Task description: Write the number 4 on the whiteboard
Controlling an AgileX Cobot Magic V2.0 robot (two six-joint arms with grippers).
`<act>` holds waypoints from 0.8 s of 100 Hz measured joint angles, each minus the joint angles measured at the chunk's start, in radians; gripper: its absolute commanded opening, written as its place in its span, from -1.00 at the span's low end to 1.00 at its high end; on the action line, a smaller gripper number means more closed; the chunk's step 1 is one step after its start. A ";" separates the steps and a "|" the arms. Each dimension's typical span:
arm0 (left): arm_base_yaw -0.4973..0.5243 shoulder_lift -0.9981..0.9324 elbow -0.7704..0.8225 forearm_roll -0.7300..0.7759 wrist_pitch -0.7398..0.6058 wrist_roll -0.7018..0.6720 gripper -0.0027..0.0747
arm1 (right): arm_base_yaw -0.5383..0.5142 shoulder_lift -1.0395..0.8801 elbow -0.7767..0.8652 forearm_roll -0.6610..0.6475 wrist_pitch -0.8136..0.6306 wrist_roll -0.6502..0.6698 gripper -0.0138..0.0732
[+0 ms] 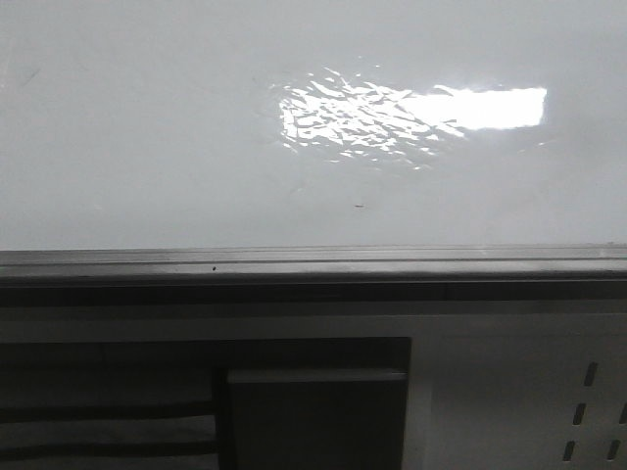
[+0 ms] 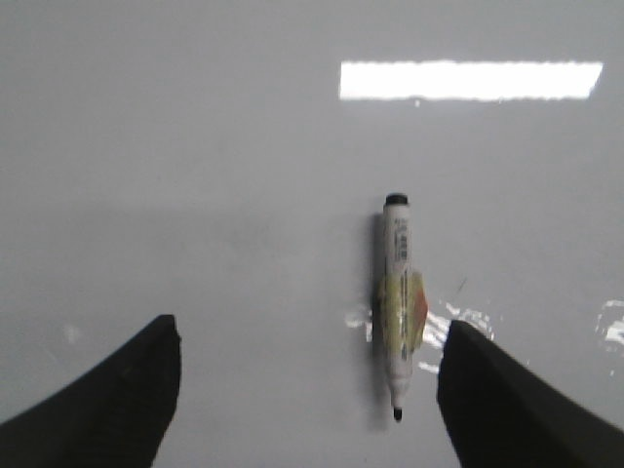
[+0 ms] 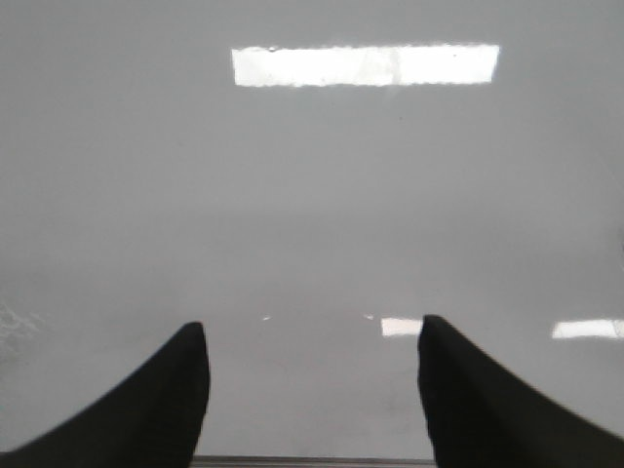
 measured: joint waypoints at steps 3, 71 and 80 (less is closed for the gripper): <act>0.000 0.015 0.000 -0.004 0.008 0.003 0.39 | 0.000 0.000 0.000 0.002 0.000 0.000 0.28; -0.140 0.506 0.000 -0.083 -0.251 0.141 0.39 | 0.000 0.000 0.000 0.010 -0.007 0.000 0.28; -0.140 0.567 0.000 -0.085 -0.284 0.141 0.39 | 0.000 0.000 0.000 0.010 -0.007 0.000 0.28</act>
